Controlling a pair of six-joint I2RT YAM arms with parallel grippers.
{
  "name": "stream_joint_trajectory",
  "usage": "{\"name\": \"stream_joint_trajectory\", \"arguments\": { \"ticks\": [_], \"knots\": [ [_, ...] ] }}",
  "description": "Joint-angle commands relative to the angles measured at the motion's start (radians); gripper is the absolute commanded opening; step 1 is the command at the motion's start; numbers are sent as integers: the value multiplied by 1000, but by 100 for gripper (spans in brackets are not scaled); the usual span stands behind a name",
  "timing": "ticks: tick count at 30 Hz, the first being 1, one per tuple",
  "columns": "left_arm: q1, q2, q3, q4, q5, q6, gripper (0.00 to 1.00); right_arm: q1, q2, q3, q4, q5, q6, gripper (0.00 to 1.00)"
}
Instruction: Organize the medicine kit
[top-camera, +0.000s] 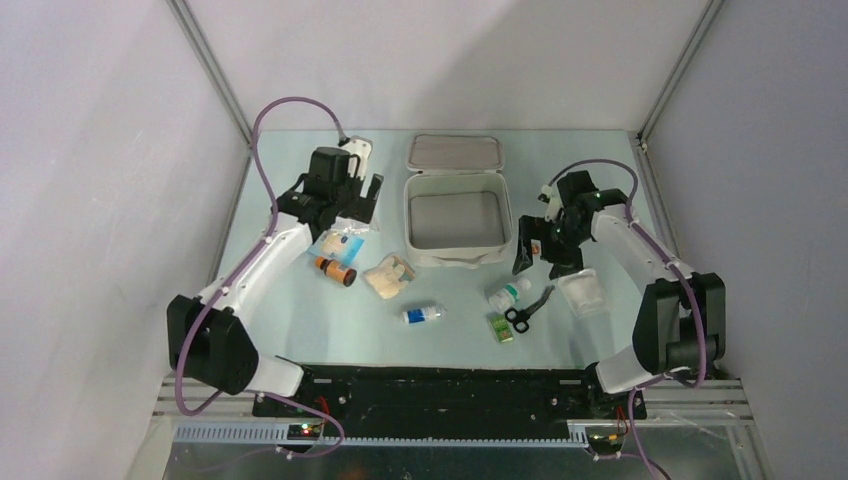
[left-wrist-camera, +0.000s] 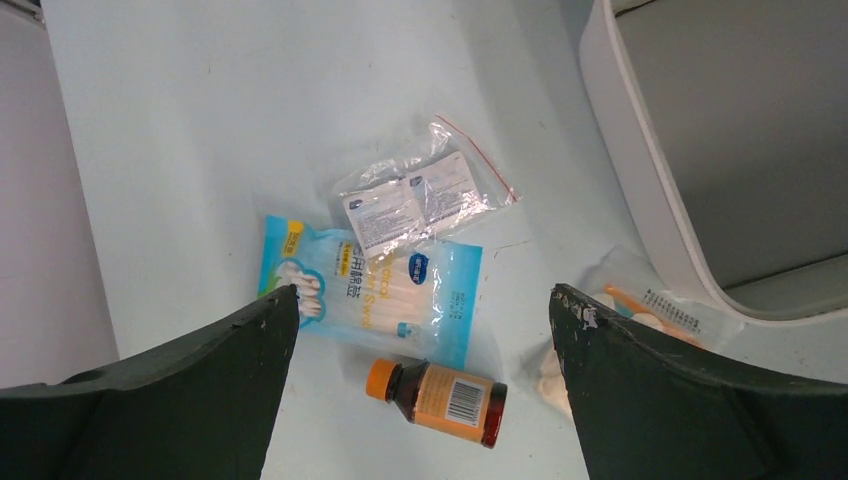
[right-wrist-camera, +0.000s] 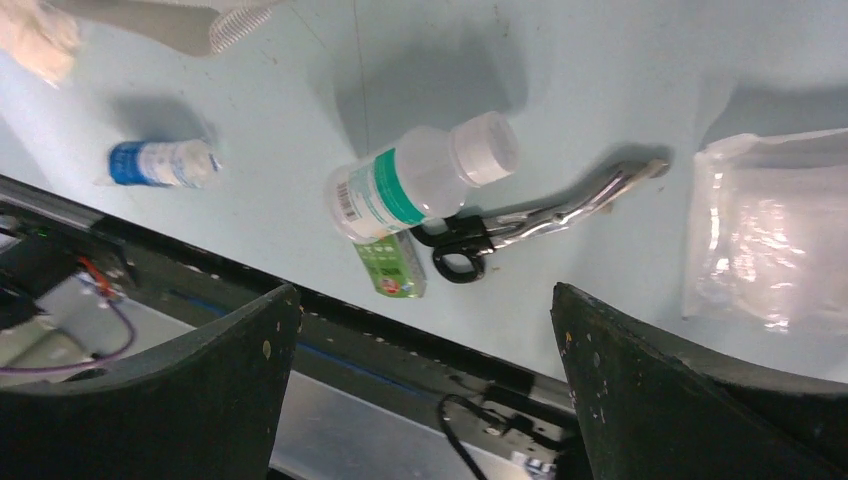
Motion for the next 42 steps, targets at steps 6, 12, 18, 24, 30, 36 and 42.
{"name": "stream_joint_trajectory", "arguments": {
  "ticks": [6,12,18,24,30,36,42],
  "knots": [
    [-3,47,59,-85,-116,12,100,9,119,-53,97,-192,192,99],
    [-3,109,112,-98,-173,9,100,23,211,-73,90,-179,250,88],
    [-14,105,113,-96,-204,44,100,58,270,-68,180,-183,336,73],
    [-15,88,102,-96,-209,57,100,87,323,-45,145,-123,349,72],
    [-17,103,138,-96,-196,49,100,79,355,-41,133,-90,344,64],
    [-16,120,170,-96,-177,32,100,66,325,-14,133,-29,298,59],
    [-17,115,196,-96,-160,15,100,62,299,4,160,108,175,70]
  ]
}}
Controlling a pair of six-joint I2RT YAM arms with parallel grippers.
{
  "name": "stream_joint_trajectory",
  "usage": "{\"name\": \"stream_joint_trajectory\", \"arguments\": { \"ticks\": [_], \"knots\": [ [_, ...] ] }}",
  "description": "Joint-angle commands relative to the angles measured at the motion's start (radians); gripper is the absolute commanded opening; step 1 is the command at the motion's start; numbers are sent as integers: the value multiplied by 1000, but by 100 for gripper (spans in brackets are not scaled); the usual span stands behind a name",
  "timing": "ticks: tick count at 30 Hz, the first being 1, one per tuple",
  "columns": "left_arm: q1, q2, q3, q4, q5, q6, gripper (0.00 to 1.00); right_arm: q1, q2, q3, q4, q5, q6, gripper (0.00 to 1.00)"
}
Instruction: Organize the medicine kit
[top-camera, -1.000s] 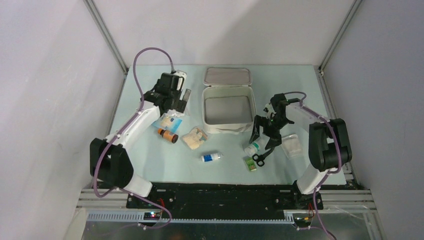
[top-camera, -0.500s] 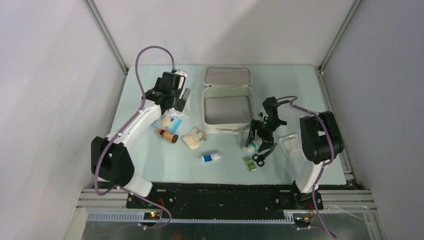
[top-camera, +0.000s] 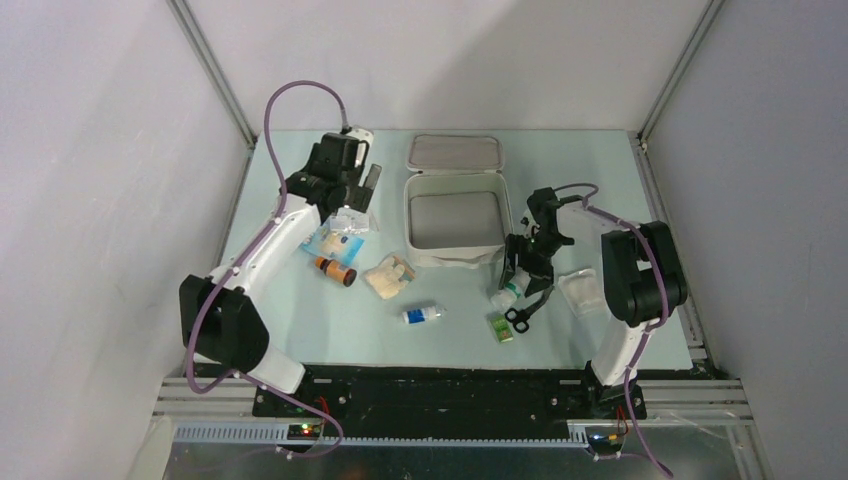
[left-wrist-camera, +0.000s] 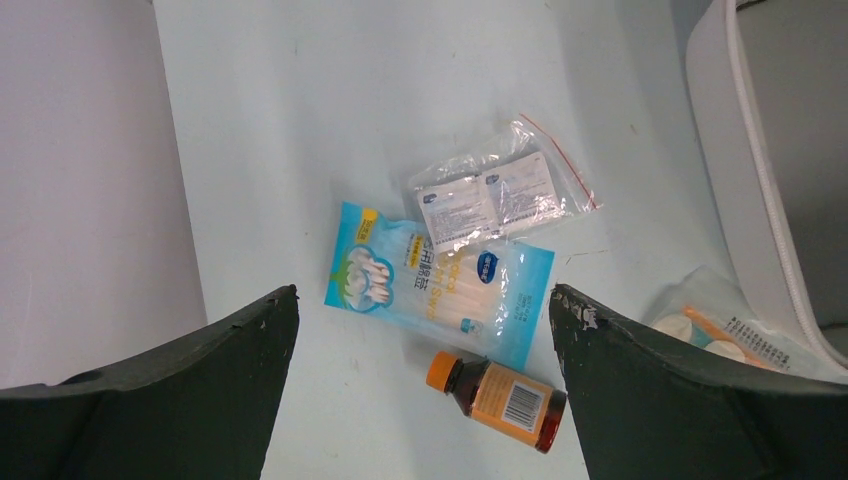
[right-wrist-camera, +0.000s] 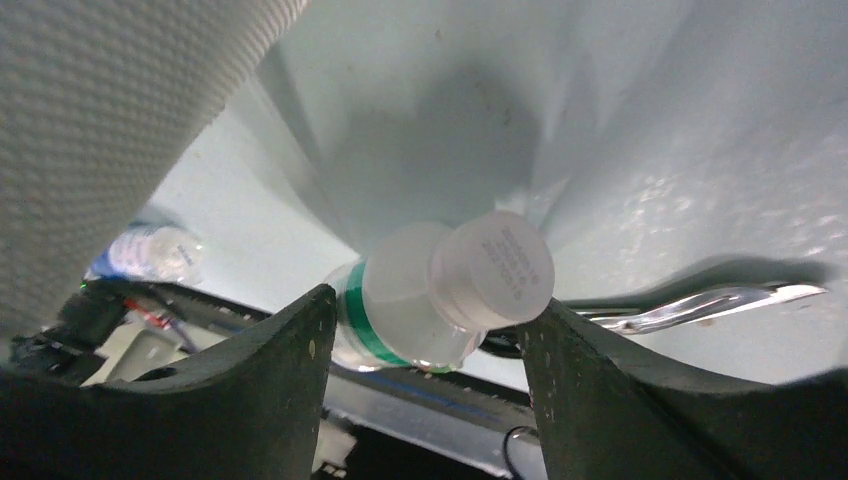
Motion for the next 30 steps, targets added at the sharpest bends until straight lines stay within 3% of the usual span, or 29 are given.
{"name": "stream_joint_trajectory", "arguments": {
  "ticks": [1,9,12,18,24,30],
  "knots": [
    [-7,-9,44,14,19,-15,100,-10,-19,26,38,149,-80,70],
    [-7,-31,29,14,17,-10,100,12,15,12,52,49,-52,79],
    [-11,-31,31,14,25,9,100,7,23,-3,44,30,-29,74],
    [-14,3,71,14,13,12,100,-22,8,-21,50,0,-39,55],
    [-13,42,152,14,3,21,100,-97,-6,65,23,56,-129,50],
    [-14,20,169,16,14,16,100,-131,50,190,50,143,-334,47]
  ]
}}
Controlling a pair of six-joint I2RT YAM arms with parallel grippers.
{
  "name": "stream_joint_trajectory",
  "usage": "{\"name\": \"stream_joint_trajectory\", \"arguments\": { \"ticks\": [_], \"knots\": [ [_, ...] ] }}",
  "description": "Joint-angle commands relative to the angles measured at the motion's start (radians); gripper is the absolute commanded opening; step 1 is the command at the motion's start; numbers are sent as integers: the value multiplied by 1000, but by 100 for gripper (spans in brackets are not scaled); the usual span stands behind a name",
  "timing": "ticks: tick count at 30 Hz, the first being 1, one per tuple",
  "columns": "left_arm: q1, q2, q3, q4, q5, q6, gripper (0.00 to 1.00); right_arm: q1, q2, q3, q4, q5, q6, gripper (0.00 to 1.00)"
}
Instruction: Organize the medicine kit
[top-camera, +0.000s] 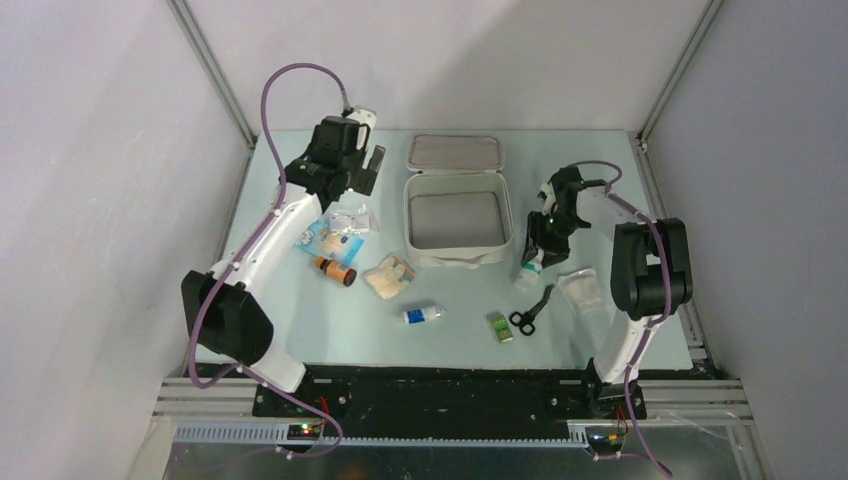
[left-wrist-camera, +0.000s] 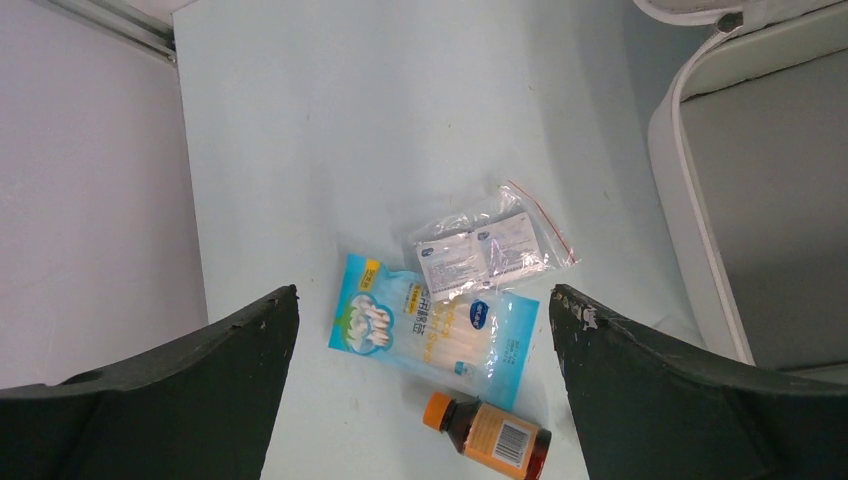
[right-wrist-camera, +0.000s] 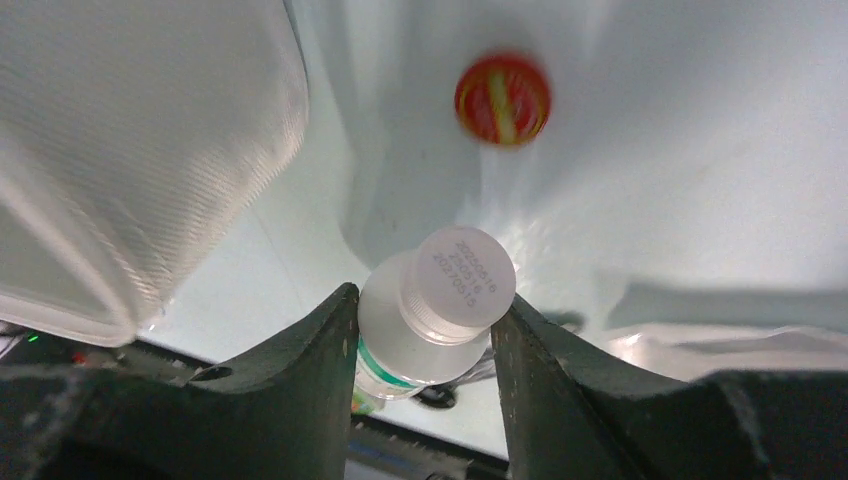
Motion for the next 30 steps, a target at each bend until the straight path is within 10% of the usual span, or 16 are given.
{"name": "stream_joint_trajectory", "arguments": {
  "ticks": [1,21,30],
  "knots": [
    [-6,-29,37,17,1,10,100,-10,41,108,41,102,-172,47],
    [-6,8,94,62,40,2,100,37,85,210,20,260,-193,88],
    [-6,25,103,61,56,-20,100,15,9,81,-4,265,-35,80]
  ]
}}
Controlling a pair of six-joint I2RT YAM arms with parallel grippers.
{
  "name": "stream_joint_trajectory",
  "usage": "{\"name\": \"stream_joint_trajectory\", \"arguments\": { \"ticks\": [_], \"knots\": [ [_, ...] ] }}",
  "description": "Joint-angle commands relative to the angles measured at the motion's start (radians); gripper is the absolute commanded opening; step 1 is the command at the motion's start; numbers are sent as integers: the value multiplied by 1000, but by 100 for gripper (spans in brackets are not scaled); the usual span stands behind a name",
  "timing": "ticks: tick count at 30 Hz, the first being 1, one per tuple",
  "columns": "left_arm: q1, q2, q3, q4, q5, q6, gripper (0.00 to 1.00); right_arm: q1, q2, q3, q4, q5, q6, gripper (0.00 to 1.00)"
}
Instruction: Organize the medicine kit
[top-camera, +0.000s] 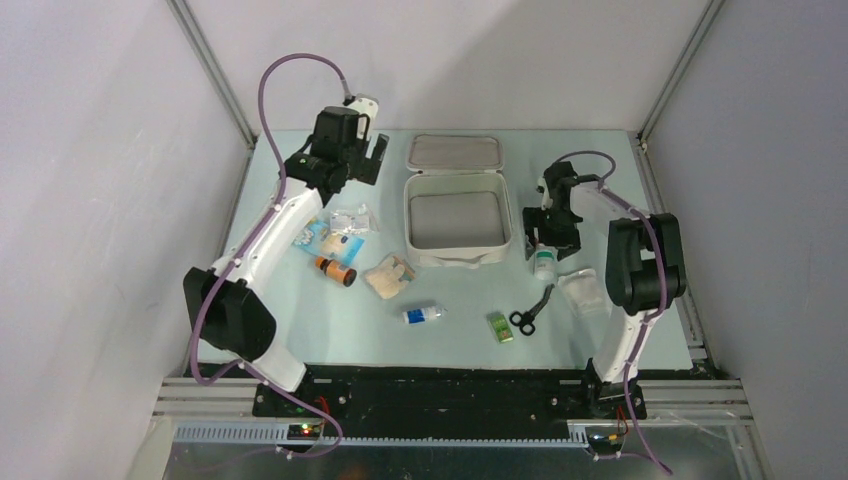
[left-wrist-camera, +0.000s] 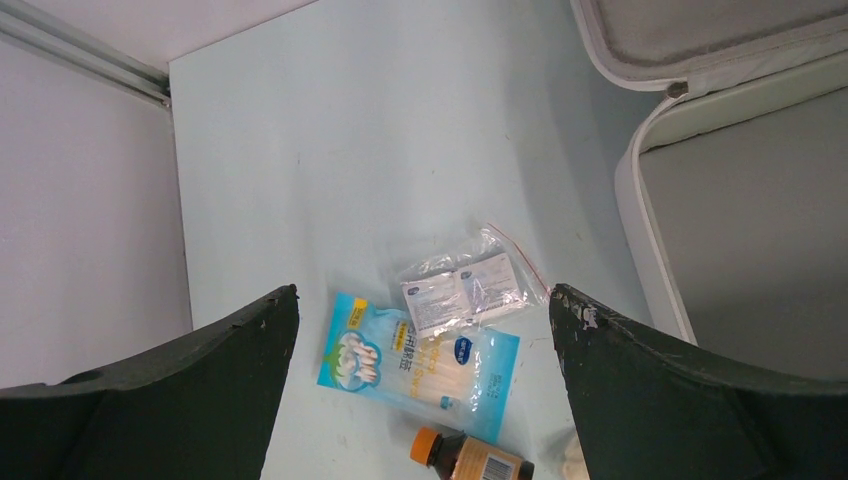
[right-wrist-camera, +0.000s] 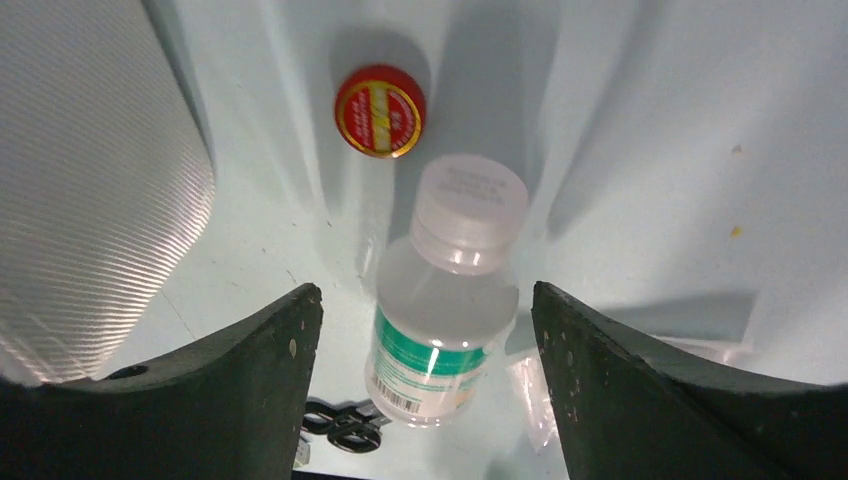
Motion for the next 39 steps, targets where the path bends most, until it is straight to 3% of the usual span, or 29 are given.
{"name": "stream_joint_trajectory", "arguments": {
  "ticks": [1,7,14,19,22,30,34,39],
  "knots": [
    [-6,0,33,26,17,-15,100,-7,-58,-37,-33,14,93,80],
    [-6,-8,28,27,8,-7,100,-9,-71,-70,-22,12,133,68],
    [-6,-19,11,27,8,-9,100,-25,-92,-39,-5,-5,69,42],
    [-6,-31,8,27,-9,5,100,-24,-221,112,-130,-58,6,30],
    [-6,-38,4,26,-27,21,100,6,-231,258,-183,-101,3,29],
    [-6,-95,-58,26,-62,28,100,160,-49,544,-105,-102,28,27],
    [-6,-132,-93,22,-76,27,100,164,125,706,-109,-76,145,18],
    [-4,-160,-126,20,-78,41,100,216,230,777,-117,19,184,17]
  ]
}}
